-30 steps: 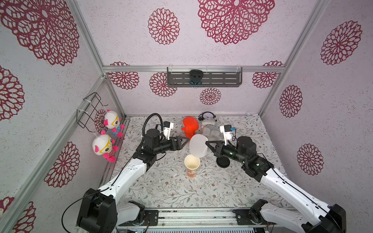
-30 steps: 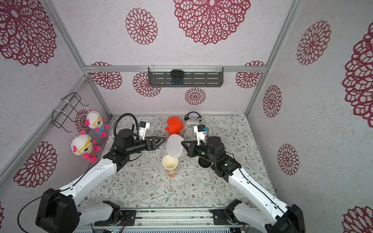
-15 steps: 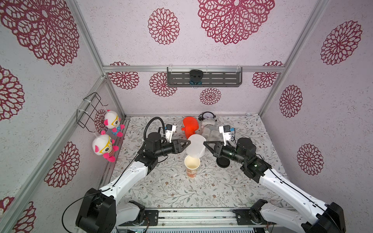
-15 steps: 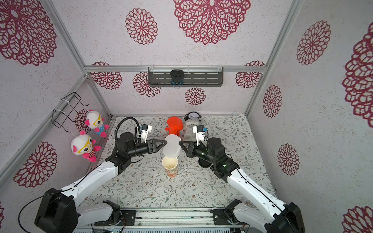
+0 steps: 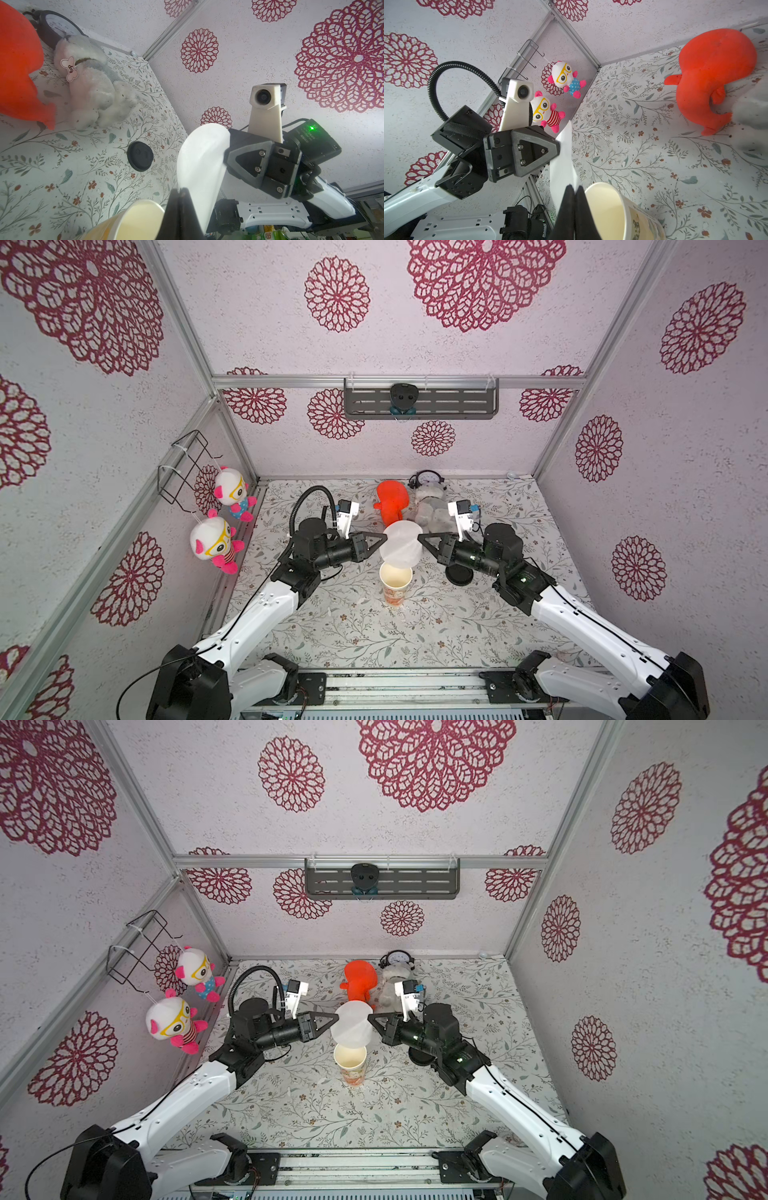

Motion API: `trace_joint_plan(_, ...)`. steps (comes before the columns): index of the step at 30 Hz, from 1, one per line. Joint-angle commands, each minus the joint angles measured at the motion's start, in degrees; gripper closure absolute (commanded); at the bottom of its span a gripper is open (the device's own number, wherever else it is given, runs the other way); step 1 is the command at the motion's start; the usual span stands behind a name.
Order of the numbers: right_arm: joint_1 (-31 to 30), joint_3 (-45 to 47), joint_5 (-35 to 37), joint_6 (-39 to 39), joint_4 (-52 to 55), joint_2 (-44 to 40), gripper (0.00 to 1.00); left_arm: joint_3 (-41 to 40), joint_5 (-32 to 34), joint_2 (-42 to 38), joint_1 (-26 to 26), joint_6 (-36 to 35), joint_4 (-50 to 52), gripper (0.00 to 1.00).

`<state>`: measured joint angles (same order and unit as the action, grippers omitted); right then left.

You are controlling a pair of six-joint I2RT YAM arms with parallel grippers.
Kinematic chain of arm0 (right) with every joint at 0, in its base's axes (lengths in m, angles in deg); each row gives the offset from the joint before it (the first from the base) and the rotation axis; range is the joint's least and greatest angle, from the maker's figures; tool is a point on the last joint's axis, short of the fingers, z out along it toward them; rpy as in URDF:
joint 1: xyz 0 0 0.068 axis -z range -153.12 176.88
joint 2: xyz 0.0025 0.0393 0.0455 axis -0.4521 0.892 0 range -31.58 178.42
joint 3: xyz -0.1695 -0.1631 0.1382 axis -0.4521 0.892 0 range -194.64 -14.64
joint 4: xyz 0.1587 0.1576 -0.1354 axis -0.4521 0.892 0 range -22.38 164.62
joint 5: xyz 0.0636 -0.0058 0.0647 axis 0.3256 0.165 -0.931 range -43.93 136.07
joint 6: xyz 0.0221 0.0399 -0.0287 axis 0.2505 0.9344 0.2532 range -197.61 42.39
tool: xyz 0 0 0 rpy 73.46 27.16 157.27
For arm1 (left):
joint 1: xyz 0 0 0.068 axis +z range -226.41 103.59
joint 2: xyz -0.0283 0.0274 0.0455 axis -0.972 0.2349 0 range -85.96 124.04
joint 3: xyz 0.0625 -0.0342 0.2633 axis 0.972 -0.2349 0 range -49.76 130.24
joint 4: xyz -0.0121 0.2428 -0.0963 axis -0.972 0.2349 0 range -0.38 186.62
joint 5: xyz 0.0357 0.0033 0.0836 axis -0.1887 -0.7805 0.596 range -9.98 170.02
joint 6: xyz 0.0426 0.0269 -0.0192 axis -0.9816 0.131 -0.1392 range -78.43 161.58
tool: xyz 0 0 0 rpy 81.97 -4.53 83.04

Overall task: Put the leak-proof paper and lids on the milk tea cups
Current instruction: Pick up the leak-proof paper from the center of the board.

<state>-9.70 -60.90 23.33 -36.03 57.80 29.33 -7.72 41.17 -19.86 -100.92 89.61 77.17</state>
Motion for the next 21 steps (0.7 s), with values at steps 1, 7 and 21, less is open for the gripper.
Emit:
trace_joint_plan(1,-0.16,0.1,0.06,-1.01,0.71,-1.35,0.83,-0.39,0.43,-1.97,-0.69,0.94,2.75,1.0)
trace_joint_plan(7,-0.12,-1.17,1.69,-5.43,6.16,-2.74,0.66,2.17,4.71,-5.87,-3.7,2.14,10.14,1.0)
trace_joint_plan(21,1.13,-2.33,21.88,-13.59,20.05,-12.55,0.28,19.16,15.28,-2.12,-13.95,-0.24,22.28,1.0)
